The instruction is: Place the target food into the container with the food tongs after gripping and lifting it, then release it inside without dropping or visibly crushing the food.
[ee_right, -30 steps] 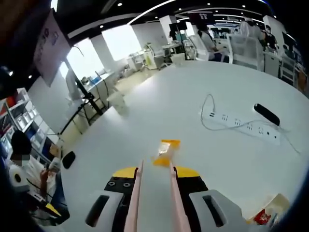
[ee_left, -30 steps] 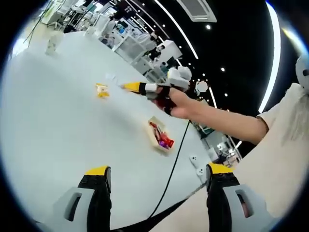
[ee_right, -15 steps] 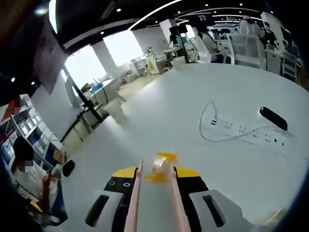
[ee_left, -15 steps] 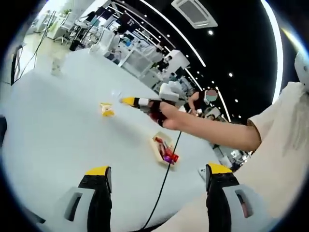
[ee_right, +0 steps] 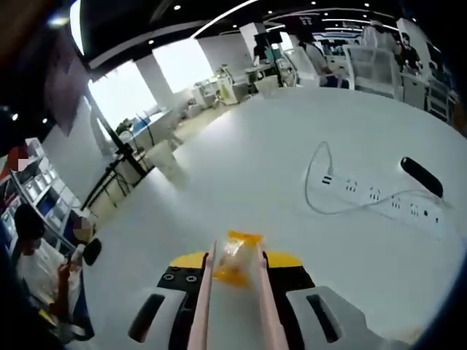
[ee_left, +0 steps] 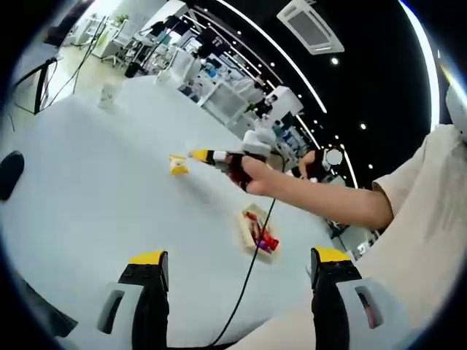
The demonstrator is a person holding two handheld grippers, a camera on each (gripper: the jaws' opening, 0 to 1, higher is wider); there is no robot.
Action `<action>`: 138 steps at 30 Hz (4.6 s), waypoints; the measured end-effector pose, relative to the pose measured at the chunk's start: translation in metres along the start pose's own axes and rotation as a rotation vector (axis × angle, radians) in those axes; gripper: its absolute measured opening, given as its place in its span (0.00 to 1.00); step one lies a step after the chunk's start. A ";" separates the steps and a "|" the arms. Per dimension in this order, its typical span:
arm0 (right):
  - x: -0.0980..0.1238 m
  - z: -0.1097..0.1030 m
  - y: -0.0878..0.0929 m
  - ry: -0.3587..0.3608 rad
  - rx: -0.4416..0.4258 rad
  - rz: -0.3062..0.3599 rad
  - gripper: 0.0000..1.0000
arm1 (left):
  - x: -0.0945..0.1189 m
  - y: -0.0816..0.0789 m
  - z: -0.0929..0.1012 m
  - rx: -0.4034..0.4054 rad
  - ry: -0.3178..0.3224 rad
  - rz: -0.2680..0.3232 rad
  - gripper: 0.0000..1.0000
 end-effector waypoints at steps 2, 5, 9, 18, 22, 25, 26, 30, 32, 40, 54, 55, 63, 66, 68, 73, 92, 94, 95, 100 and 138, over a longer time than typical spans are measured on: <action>-0.001 -0.001 -0.001 -0.002 0.004 -0.002 0.28 | -0.002 0.000 0.000 0.005 0.001 0.013 0.79; -0.001 -0.001 -0.003 0.001 0.004 0.004 0.28 | -0.005 0.002 0.000 0.018 0.006 0.015 0.79; -0.001 -0.001 -0.004 0.003 0.003 0.008 0.28 | -0.009 0.006 0.001 0.013 0.016 -0.012 0.79; -0.011 -0.008 -0.001 0.016 0.023 -0.059 0.28 | -0.012 0.004 0.001 0.015 0.026 -0.022 0.78; -0.014 -0.012 0.001 0.010 0.023 -0.069 0.28 | -0.009 0.003 0.002 0.011 0.024 -0.022 0.78; -0.016 -0.011 0.005 0.026 0.005 -0.079 0.28 | -0.007 0.005 0.000 0.016 0.020 -0.031 0.78; -0.016 -0.011 0.005 0.030 0.003 -0.080 0.28 | -0.006 0.006 0.000 0.016 0.020 -0.032 0.78; -0.022 -0.012 0.006 0.032 0.017 -0.088 0.28 | -0.005 0.006 -0.001 0.018 0.018 -0.035 0.78; -0.022 -0.012 0.006 0.032 0.016 -0.088 0.28 | -0.004 0.005 -0.001 0.019 0.019 -0.029 0.78; -0.028 -0.015 0.012 0.052 0.031 -0.107 0.28 | -0.003 0.004 -0.002 0.016 0.015 -0.026 0.76; -0.037 -0.025 0.013 0.071 0.144 -0.124 0.28 | 0.001 0.008 -0.006 0.040 0.015 -0.021 0.76; -0.039 -0.024 0.014 0.070 0.154 -0.130 0.28 | 0.001 0.008 -0.007 0.041 0.015 -0.020 0.76; -0.036 -0.023 0.016 0.065 0.170 -0.133 0.28 | -0.002 0.007 -0.007 0.045 0.021 -0.024 0.76; -0.037 -0.021 0.017 0.056 0.191 -0.129 0.28 | -0.005 0.006 -0.006 0.046 0.031 -0.028 0.76; -0.036 -0.022 0.019 0.052 0.217 -0.130 0.28 | -0.006 0.005 -0.005 0.043 0.036 -0.032 0.76; -0.037 -0.020 0.019 0.047 0.242 -0.129 0.27 | -0.008 0.004 -0.003 0.039 0.046 -0.040 0.76; -0.041 -0.013 0.018 0.030 0.385 -0.152 0.25 | -0.002 0.005 -0.004 0.043 0.038 -0.023 0.76; -0.040 -0.013 0.017 0.031 0.374 -0.150 0.25 | -0.002 0.006 -0.004 0.039 0.038 -0.028 0.76; -0.038 -0.012 0.017 0.031 0.365 -0.147 0.25 | -0.002 0.006 -0.003 0.037 0.038 -0.030 0.76; -0.030 -0.010 0.015 0.041 0.348 -0.128 0.25 | -0.002 0.004 -0.002 0.033 0.044 -0.026 0.76; 0.066 -0.010 -0.006 0.122 0.222 0.004 0.24 | -0.015 -0.012 0.018 -0.056 0.228 -0.048 0.77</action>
Point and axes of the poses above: the point that each gripper's makers call its tool centre point, and the gripper's own axes: x roughly backward along the fingers, z roughly to its right, y roughly out of its underside, the point moved 8 cm from there along x, roughly backward along the fingers, and after that the axes turned 1 degree about -x, right-handed, at the moved point
